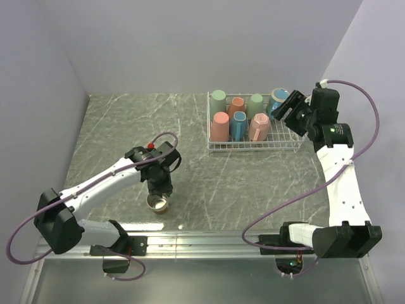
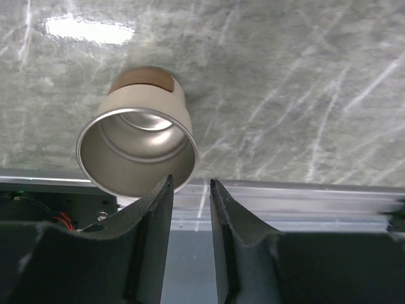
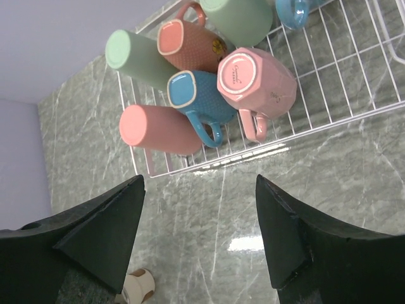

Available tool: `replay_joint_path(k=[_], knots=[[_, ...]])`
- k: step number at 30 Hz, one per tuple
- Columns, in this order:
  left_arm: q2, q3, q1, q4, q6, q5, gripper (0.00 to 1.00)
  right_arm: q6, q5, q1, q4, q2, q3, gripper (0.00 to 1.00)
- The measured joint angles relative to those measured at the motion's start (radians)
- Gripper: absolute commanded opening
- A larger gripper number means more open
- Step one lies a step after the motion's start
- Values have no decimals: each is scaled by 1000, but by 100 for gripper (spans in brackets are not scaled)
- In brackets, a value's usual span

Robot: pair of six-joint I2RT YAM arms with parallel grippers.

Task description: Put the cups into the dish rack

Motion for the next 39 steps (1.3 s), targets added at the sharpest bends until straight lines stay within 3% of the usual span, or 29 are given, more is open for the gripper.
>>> replay_joint_path(k=[8, 13, 15, 21, 23, 28, 33, 36, 39], knots=[[92, -49, -10, 42, 8, -11, 33, 0, -3, 0, 1, 0, -9, 78], [134, -56, -15, 72, 19, -16, 19, 0, -2, 0, 3, 0, -23, 77], [143, -56, -16, 81, 24, -18, 2, 0, -2, 0, 4, 0, -26, 78], [156, -33, -18, 76, 49, -26, 0, 0, -3, 0, 8, 0, -32, 78], [188, 34, -17, 55, 63, -38, 0, -1, -6, 2, 8, 0, -31, 77], [315, 400, -1, -23, 133, -117, 0, -12, 42, 53, -26, 31, 43, 77], [389, 726, 94, -48, 202, -133, 0, -16, 41, 69, -37, 52, 144, 78], [396, 828, 167, -14, 237, -92, 0, -15, -19, 69, -21, 54, 169, 80], [354, 808, 231, 85, 242, 0, 0, 12, -161, 69, 33, 64, 166, 83]])
